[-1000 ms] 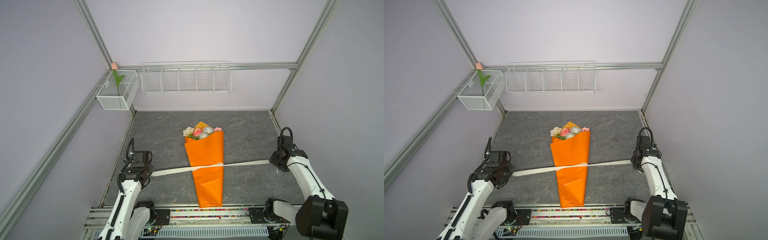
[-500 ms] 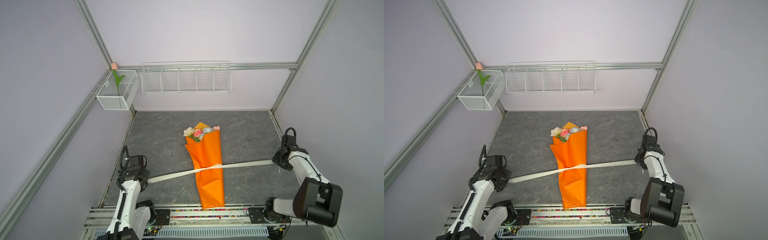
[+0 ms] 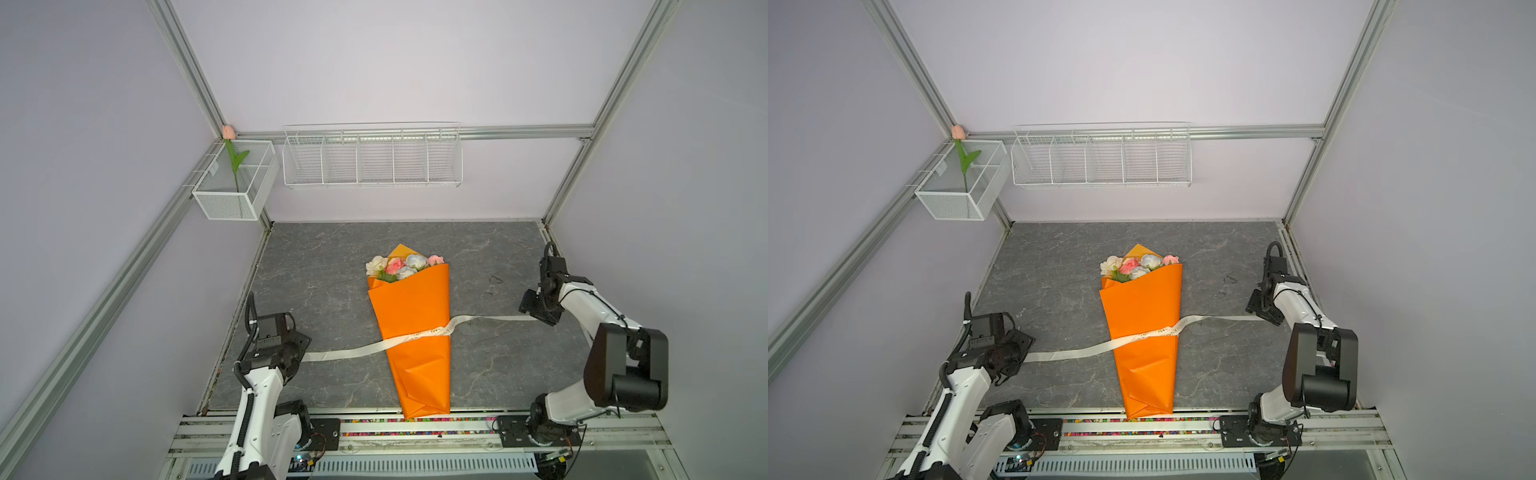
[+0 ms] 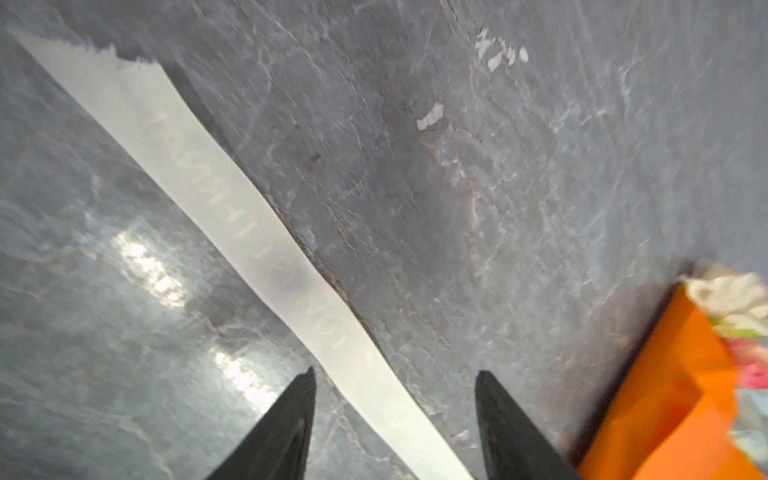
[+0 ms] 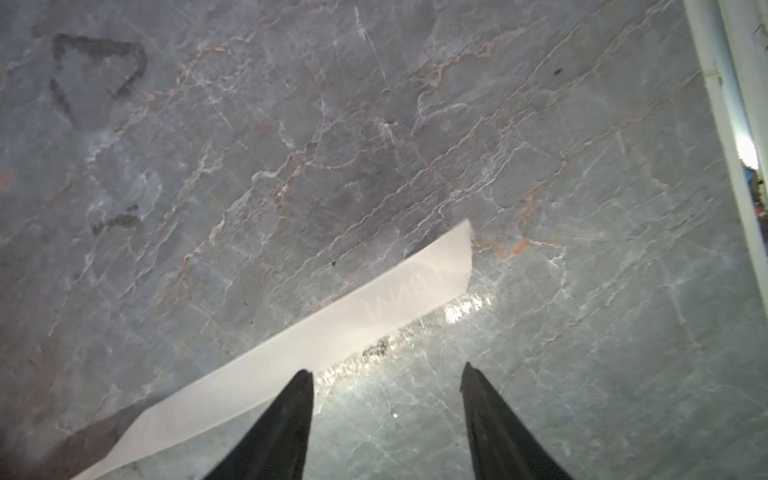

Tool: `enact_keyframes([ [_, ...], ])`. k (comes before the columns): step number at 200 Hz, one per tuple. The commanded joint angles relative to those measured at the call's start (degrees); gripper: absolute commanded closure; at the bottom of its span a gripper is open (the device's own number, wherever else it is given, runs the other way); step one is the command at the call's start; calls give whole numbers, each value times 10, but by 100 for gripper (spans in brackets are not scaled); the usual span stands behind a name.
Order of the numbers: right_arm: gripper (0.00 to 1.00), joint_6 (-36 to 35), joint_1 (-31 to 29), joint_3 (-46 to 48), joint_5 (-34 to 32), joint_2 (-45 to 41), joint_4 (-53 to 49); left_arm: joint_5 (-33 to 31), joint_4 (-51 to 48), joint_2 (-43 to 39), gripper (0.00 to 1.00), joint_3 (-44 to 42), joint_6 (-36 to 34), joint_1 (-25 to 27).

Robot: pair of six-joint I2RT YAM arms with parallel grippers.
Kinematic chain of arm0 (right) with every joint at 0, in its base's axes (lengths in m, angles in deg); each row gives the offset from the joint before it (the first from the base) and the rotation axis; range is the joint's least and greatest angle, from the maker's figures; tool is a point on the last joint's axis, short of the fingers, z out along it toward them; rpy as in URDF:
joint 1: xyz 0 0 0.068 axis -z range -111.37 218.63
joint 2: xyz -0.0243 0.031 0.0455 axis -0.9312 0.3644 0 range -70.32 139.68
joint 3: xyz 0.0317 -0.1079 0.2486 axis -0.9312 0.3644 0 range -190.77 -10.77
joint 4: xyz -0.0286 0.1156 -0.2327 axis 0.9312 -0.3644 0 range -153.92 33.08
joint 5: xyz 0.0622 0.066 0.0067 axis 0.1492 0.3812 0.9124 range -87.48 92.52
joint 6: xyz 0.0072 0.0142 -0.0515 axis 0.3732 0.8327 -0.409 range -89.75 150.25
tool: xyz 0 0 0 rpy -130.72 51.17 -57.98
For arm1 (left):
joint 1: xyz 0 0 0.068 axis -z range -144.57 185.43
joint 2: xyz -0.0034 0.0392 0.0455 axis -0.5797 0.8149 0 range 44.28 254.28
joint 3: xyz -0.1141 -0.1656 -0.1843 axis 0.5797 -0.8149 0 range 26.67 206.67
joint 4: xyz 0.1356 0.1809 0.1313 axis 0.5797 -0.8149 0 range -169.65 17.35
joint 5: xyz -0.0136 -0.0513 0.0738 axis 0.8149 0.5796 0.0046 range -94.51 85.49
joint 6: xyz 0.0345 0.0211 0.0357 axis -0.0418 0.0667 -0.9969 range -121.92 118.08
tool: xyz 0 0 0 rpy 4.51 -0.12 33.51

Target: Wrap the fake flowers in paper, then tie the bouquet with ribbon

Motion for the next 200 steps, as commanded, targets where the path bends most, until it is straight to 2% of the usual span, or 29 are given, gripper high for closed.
enact_keyframes([
  [1,37,35,-11,-2,57,-65,-28,40,12,-9,37,35,-5,12],
  [12,36,65,-17,17,115,-94,-11,45,25,-6,39,41,14,49],
  [29,35,144,-43,86,215,-131,50,51,62,4,39,38,60,136],
  [43,35,221,-85,136,269,-142,121,60,104,15,39,15,144,208],
  [66,35,333,-166,186,240,-154,208,45,201,32,36,-30,280,323],
  [78,35,355,-201,186,212,-153,215,26,222,42,36,-35,317,358],
  [88,35,370,-225,185,186,-154,212,17,235,51,31,-37,347,383],
  [129,35,384,-273,170,156,-128,213,40,334,110,30,-85,462,420],
  [152,35,393,-284,164,153,-114,221,57,345,132,29,-92,497,426],
  [156,35,394,-287,163,151,-114,223,52,348,134,25,-94,507,428],
  [172,35,402,-291,164,146,-111,231,46,432,154,23,-122,542,431],
  [200,35,436,-291,181,147,-115,257,76,476,206,23,-98,545,431],
])
